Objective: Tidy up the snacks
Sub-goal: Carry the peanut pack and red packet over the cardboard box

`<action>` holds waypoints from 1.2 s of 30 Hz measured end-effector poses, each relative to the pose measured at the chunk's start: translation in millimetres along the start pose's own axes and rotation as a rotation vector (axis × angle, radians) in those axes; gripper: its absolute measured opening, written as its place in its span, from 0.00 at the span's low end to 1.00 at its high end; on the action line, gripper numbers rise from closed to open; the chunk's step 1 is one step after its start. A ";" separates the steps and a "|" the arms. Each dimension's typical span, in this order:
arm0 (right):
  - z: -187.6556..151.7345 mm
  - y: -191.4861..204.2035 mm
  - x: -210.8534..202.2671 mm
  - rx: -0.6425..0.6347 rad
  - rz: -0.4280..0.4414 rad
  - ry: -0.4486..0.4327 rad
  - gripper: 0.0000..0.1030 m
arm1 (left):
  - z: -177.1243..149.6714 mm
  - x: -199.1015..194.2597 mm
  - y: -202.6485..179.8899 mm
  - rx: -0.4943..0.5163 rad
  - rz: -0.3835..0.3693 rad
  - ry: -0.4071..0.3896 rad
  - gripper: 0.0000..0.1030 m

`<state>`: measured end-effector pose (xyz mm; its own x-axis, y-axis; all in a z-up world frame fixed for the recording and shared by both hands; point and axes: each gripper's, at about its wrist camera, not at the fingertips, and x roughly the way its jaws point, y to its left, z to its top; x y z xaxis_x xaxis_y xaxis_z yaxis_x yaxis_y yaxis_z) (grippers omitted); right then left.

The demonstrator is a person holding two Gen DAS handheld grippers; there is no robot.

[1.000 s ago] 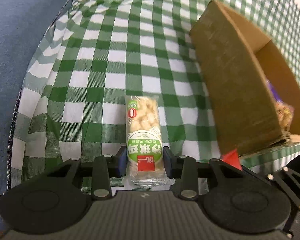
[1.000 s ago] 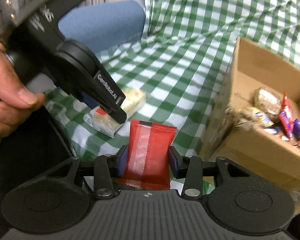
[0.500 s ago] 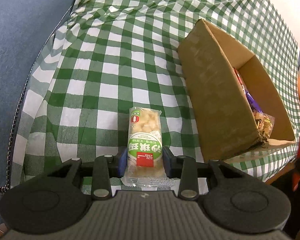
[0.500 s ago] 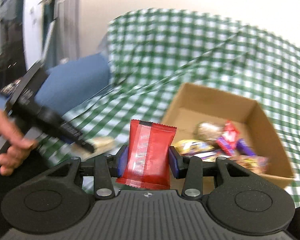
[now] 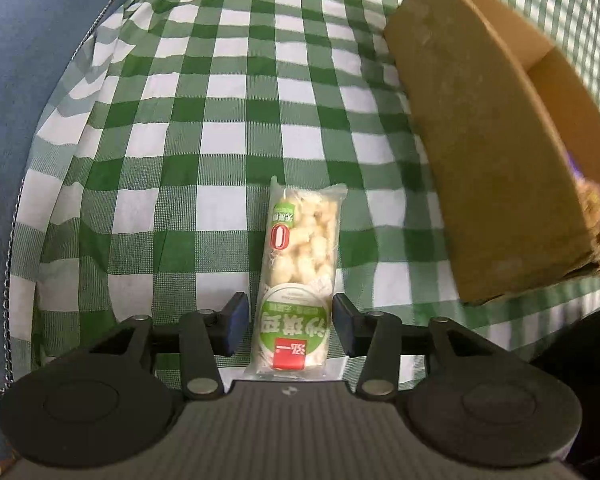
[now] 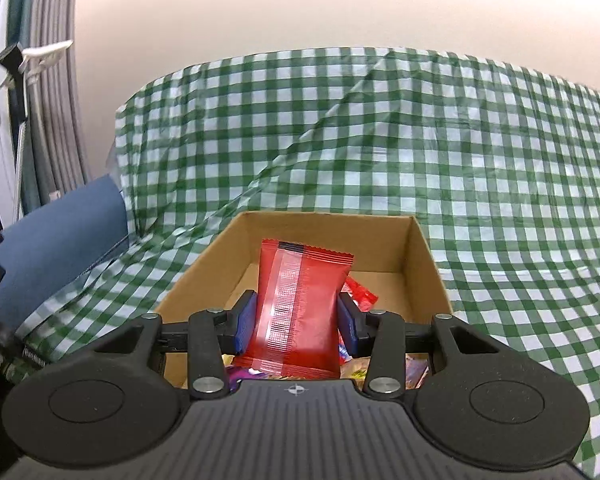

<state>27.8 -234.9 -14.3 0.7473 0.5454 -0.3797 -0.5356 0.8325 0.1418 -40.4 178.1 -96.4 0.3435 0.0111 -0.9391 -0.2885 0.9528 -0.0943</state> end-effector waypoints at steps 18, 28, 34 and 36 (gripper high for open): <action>-14.6 -38.8 2.4 0.222 0.078 -0.039 0.43 | -5.5 -22.6 -5.8 -0.008 0.068 -0.120 0.38; -15.8 -39.0 6.9 0.248 0.014 -0.026 0.43 | -8.4 -93.2 4.8 -0.179 -0.093 -0.322 0.38; -15.8 -40.9 15.7 0.262 -0.032 0.002 0.43 | 4.1 -131.6 -33.5 -0.139 -0.148 -0.418 0.38; -15.9 -39.8 14.0 0.258 -0.045 -0.017 0.43 | 12.6 -137.5 -48.2 -0.121 -0.162 -0.444 0.38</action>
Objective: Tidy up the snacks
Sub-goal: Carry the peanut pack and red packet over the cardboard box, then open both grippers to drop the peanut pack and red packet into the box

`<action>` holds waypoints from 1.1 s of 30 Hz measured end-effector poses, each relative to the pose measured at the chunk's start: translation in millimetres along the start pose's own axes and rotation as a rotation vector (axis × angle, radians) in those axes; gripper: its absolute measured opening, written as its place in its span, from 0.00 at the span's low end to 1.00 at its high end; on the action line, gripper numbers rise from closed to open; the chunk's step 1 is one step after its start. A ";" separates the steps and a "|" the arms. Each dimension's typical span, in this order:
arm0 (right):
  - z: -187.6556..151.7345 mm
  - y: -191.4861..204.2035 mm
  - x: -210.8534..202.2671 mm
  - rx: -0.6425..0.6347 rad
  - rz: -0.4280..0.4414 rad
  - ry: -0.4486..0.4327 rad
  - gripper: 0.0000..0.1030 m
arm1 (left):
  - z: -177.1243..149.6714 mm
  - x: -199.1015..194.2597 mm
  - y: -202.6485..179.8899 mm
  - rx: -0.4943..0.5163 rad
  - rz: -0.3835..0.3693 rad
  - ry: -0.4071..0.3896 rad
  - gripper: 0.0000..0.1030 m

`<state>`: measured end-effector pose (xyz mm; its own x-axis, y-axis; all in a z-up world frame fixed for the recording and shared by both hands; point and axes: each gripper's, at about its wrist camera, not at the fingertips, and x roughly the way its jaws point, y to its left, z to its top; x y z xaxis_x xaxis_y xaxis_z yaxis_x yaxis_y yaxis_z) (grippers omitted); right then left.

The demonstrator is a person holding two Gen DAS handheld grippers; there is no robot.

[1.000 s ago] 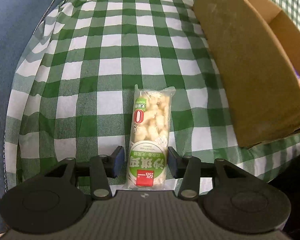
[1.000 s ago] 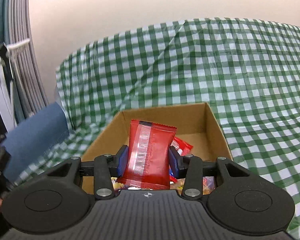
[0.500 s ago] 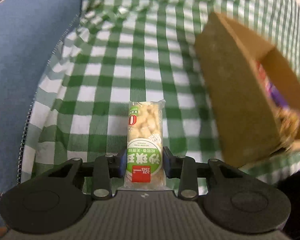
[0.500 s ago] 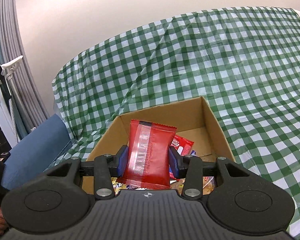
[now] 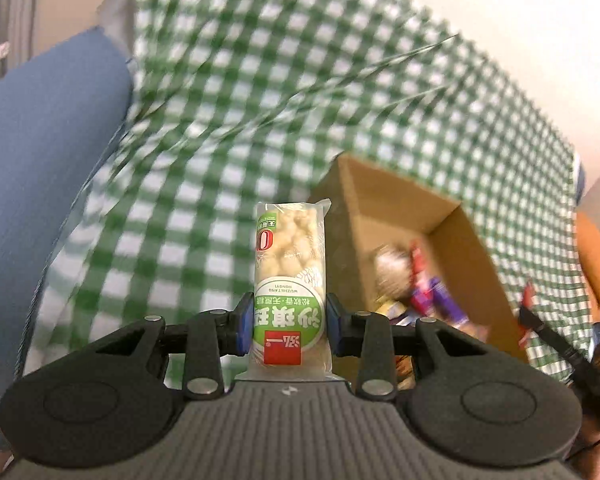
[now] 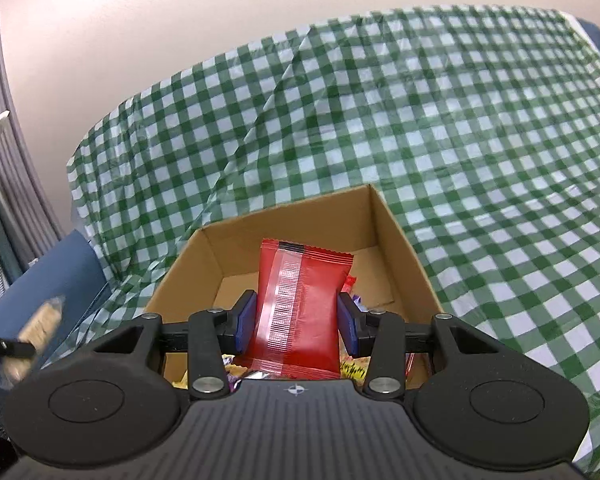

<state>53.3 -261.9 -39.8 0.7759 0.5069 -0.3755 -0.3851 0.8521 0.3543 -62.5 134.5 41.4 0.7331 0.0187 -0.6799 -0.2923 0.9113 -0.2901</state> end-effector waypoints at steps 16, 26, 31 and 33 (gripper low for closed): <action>-1.5 3.2 -1.8 -0.028 -0.004 -0.065 0.43 | 55.4 45.2 -134.4 0.160 -0.126 -0.104 0.38; 0.1 -3.7 -2.2 0.014 -0.027 -0.118 0.51 | 58.7 71.9 -137.4 0.146 -0.153 -0.036 0.42; 0.3 -1.0 2.6 0.010 -0.036 -0.096 0.82 | 49.5 63.0 -137.8 0.156 -0.160 -0.055 0.60; 0.2 -0.4 3.7 0.010 -0.047 -0.089 0.87 | 41.4 56.6 -135.0 0.148 -0.164 -0.062 0.64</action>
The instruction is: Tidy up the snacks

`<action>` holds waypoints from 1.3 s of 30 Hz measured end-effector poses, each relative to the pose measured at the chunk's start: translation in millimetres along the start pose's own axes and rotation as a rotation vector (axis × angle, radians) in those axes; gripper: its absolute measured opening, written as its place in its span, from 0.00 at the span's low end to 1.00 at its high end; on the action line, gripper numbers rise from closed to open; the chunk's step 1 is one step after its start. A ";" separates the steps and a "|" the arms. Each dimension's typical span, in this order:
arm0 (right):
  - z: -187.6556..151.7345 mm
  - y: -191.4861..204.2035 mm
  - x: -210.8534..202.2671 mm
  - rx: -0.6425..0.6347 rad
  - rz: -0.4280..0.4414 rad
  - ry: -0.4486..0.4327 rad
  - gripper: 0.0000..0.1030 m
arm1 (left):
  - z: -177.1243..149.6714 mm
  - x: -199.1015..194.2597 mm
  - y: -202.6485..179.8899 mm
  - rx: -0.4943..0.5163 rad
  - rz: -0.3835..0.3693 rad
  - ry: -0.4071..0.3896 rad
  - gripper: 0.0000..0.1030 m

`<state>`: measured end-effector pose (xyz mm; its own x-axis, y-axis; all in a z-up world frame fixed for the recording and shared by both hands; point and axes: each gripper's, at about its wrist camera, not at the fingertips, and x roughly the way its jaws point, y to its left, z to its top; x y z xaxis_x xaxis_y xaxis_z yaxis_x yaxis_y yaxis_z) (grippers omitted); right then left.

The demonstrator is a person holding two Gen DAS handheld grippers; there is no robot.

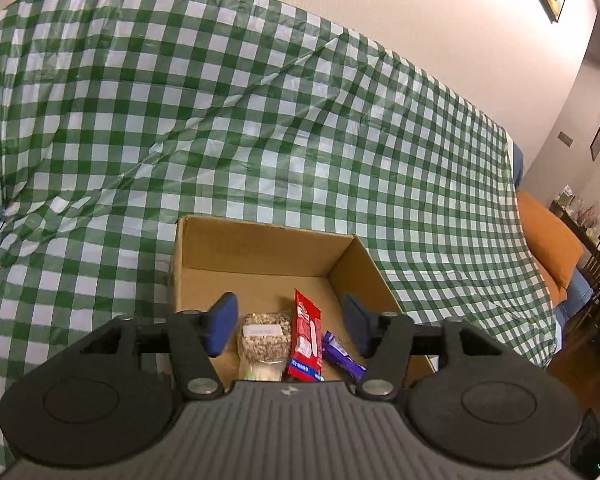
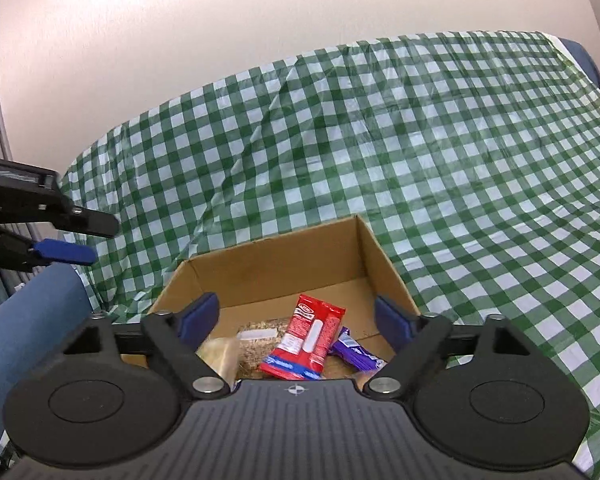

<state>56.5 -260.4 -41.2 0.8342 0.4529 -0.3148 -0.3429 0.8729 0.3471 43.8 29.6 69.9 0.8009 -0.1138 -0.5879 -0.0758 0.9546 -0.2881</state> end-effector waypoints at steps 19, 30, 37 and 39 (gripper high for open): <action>-10.6 14.5 -44.9 -0.051 -0.110 0.097 0.99 | -107.0 -85.1 -27.0 0.065 0.174 -0.009 0.97; -24.4 31.7 -86.0 -0.146 -0.124 0.122 0.99 | -148.1 -85.3 -35.0 0.079 0.257 0.027 0.99; -20.5 23.2 -95.6 -0.114 -0.159 0.117 0.99 | -161.2 -75.1 -38.0 0.045 0.278 0.046 0.99; -20.3 19.6 -94.4 -0.100 -0.158 0.125 0.99 | -165.3 -71.4 -39.0 0.049 0.279 0.053 0.99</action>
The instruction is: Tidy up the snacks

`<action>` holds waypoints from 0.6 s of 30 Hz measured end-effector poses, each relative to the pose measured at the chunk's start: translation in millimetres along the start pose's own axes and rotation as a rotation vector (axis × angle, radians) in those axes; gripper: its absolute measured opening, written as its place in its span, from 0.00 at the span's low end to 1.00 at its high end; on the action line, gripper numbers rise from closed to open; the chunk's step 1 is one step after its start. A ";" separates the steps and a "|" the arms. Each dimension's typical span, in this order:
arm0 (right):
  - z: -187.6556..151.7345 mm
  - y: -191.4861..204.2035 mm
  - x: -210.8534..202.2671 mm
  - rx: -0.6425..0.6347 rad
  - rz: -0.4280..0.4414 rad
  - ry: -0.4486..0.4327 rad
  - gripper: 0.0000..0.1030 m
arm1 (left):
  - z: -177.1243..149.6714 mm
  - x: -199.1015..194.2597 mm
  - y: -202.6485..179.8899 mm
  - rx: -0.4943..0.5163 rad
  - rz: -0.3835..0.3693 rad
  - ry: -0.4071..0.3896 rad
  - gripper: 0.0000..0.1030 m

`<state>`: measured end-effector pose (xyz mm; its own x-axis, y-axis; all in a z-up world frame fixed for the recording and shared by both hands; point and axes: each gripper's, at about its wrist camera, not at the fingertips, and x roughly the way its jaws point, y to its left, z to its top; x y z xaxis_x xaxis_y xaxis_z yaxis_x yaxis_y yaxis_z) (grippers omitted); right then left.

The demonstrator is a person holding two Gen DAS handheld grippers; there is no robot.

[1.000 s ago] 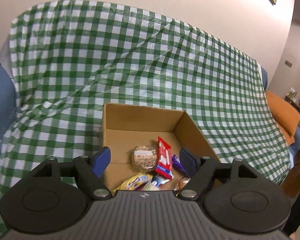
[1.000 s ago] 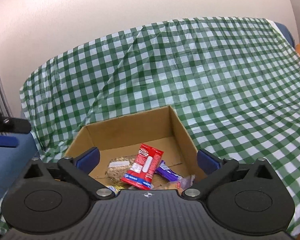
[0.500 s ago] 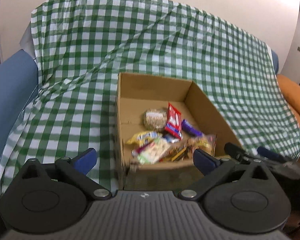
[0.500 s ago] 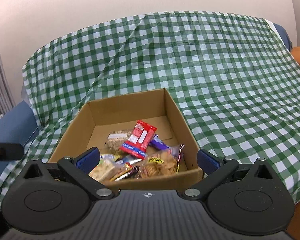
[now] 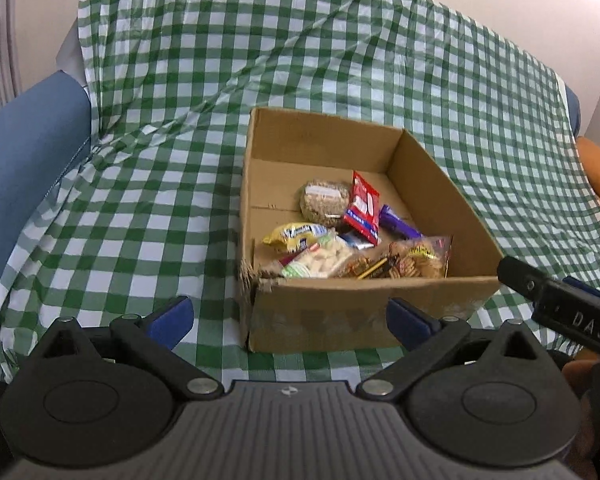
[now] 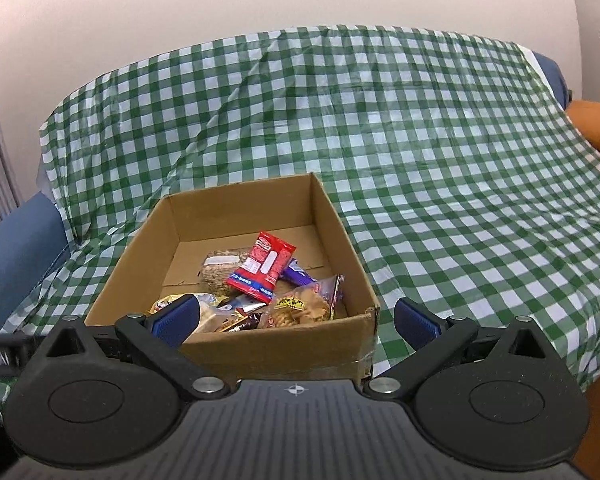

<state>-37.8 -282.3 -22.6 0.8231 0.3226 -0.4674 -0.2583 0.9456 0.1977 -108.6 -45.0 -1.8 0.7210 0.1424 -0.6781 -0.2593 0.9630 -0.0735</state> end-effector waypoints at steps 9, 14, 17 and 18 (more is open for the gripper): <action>-4.1 -1.6 19.0 0.015 -0.020 0.044 0.99 | -0.5 17.6 0.9 -0.009 -0.025 0.015 0.99; -2.7 2.7 25.7 0.000 -0.030 0.051 0.99 | 1.4 24.7 3.0 -0.011 -0.033 0.018 1.00; -2.9 5.9 28.5 -0.012 -0.034 0.054 0.99 | 1.7 26.2 3.4 -0.012 -0.035 0.021 1.00; -2.9 7.1 29.5 -0.019 -0.036 0.055 0.99 | 2.2 27.4 3.9 -0.011 -0.035 0.022 1.00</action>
<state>-16.9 -266.0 -37.4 0.8031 0.2899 -0.5206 -0.2394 0.9570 0.1636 -88.4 -36.8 -19.1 0.7159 0.1034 -0.6905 -0.2412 0.9647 -0.1057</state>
